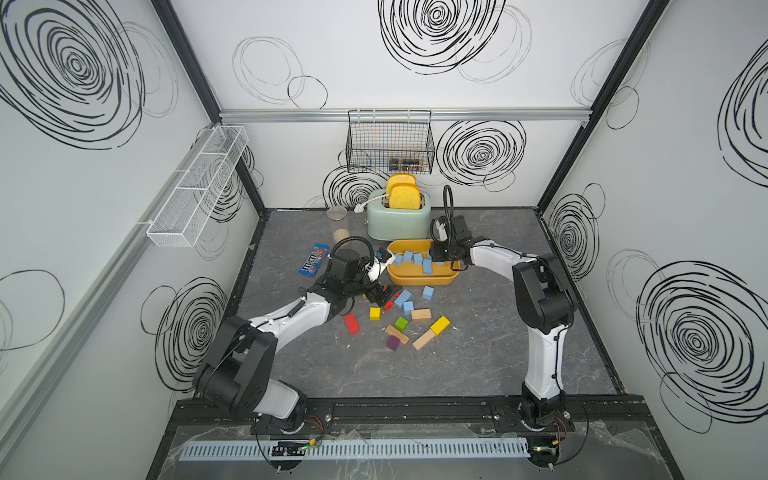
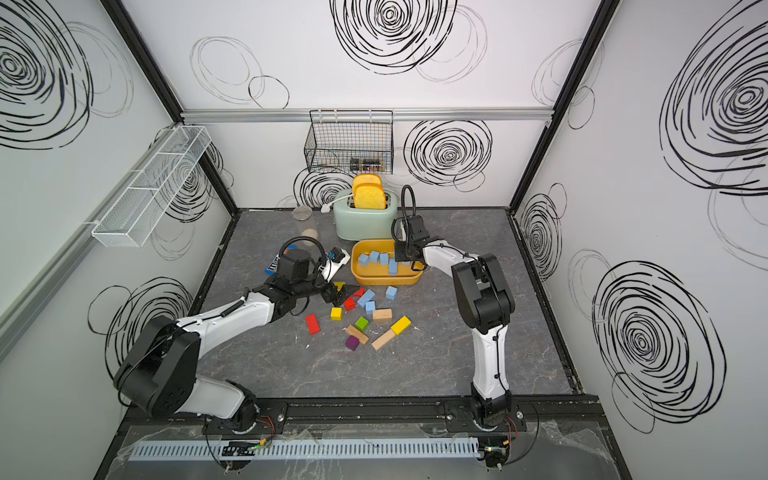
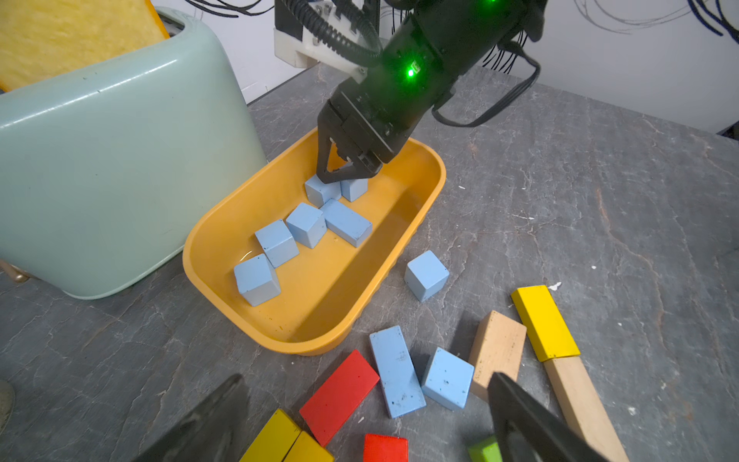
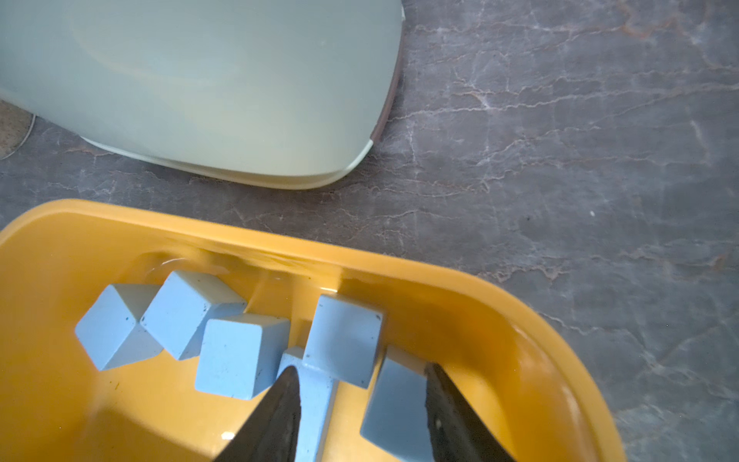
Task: Pick out the blue building blocks
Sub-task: Place the building block in the storage box, then pick up the building block from the center of the board.
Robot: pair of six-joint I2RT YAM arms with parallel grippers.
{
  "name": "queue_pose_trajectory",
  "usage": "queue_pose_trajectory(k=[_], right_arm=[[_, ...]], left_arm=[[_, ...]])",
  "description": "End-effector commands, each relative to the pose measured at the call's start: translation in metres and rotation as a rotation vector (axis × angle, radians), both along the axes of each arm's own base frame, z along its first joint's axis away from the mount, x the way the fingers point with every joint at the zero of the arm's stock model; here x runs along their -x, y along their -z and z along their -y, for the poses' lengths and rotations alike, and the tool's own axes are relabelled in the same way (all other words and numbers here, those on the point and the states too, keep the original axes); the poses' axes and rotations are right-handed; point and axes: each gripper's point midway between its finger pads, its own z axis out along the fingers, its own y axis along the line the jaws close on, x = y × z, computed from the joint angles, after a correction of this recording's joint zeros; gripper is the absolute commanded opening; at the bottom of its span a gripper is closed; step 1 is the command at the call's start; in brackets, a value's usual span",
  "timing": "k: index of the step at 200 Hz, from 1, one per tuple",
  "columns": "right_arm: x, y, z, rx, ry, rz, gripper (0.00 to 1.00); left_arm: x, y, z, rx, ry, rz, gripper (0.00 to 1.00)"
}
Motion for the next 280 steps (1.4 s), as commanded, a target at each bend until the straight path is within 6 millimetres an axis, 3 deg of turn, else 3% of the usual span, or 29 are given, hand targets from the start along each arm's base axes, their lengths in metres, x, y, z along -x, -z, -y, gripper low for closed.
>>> queue_pose_trajectory(k=[1, 82, 116, 143, 192, 225, 280], right_arm=[[0.000, -0.031, -0.009, -0.037, -0.034, 0.046, 0.56], [0.015, -0.081, -0.019, -0.117, -0.092, 0.110, 0.81], [0.028, -0.103, -0.019, -0.137, -0.105, 0.141, 0.87], [0.044, -0.126, -0.019, -0.154, -0.121, 0.190, 0.97], [0.076, -0.164, -0.013, -0.178, -0.156, 0.273, 0.98], [0.099, -0.174, -0.003, -0.173, -0.143, 0.294, 0.98], [0.133, -0.162, 0.011, -0.178, -0.129, 0.266, 0.98]], left_arm=[[-0.007, -0.026, 0.001, 0.029, 0.002, 0.072, 0.96], [-0.004, -0.051, -0.003, 0.049, -0.011, 0.119, 0.96], [0.003, -0.066, -0.003, 0.060, -0.009, 0.148, 0.96], [0.011, -0.082, 0.001, 0.070, 0.000, 0.182, 0.96], [0.036, -0.100, 0.007, 0.064, 0.034, 0.220, 0.96], [0.053, -0.098, 0.006, 0.051, 0.044, 0.221, 0.96], [0.075, -0.092, 0.005, 0.036, 0.045, 0.208, 0.96]])
